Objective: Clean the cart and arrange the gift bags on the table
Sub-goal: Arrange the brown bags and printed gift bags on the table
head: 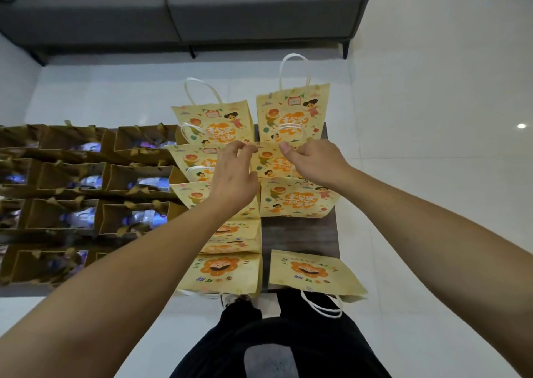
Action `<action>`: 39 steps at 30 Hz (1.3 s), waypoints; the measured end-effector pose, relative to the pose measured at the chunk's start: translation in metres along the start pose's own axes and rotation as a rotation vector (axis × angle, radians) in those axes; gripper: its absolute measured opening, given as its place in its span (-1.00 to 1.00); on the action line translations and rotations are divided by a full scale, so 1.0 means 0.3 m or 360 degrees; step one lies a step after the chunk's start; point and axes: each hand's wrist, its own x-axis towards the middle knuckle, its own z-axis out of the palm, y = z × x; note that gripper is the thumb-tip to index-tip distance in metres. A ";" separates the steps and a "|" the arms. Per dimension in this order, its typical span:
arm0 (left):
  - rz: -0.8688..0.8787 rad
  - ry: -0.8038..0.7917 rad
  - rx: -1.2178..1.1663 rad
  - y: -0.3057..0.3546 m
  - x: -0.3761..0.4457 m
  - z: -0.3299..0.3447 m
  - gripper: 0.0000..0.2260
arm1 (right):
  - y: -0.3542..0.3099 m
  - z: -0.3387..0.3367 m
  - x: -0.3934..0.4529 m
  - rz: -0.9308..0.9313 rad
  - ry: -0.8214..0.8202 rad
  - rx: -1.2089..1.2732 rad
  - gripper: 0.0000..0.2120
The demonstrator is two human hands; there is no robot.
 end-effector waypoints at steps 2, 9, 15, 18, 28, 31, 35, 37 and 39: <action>0.0018 -0.0003 -0.0010 0.008 -0.016 -0.005 -0.55 | 0.004 0.017 -0.029 0.0066 -0.0002 0.0033 -0.24; 0.0121 -0.0093 -0.0062 0.024 -0.092 -0.027 -0.63 | 0.083 0.060 -0.242 0.0307 0.0254 0.0086 -0.50; 0.0338 -0.0203 -0.0154 0.023 -0.186 0.031 -0.77 | 0.209 0.175 -0.623 0.0877 0.0203 0.0168 -0.33; 0.0448 -0.0249 -0.0213 0.043 -0.235 0.056 -0.77 | 0.223 0.232 -0.778 0.0813 -0.0179 -0.0069 -0.25; 0.0282 -0.0586 0.0044 0.123 -0.435 0.081 -0.69 | 0.177 0.285 -0.713 0.0524 -0.0017 0.0545 -0.79; 0.0325 -0.0769 0.0301 0.140 -0.520 0.141 -0.71 | 0.175 0.237 -0.627 0.0620 0.0129 0.0878 -0.80; 0.0352 -0.0817 0.0637 0.155 -0.574 0.236 -0.59 | 0.187 0.187 -0.539 0.0670 0.0090 0.1058 -0.83; 0.0342 -0.0811 0.0702 0.160 -0.580 0.262 -0.53 | 0.203 0.176 -0.522 0.0745 0.0061 0.1144 -0.88; 0.0285 -0.0826 0.0704 0.163 -0.582 0.282 -0.50 | 0.226 0.170 -0.510 0.0792 0.0076 0.1217 -0.90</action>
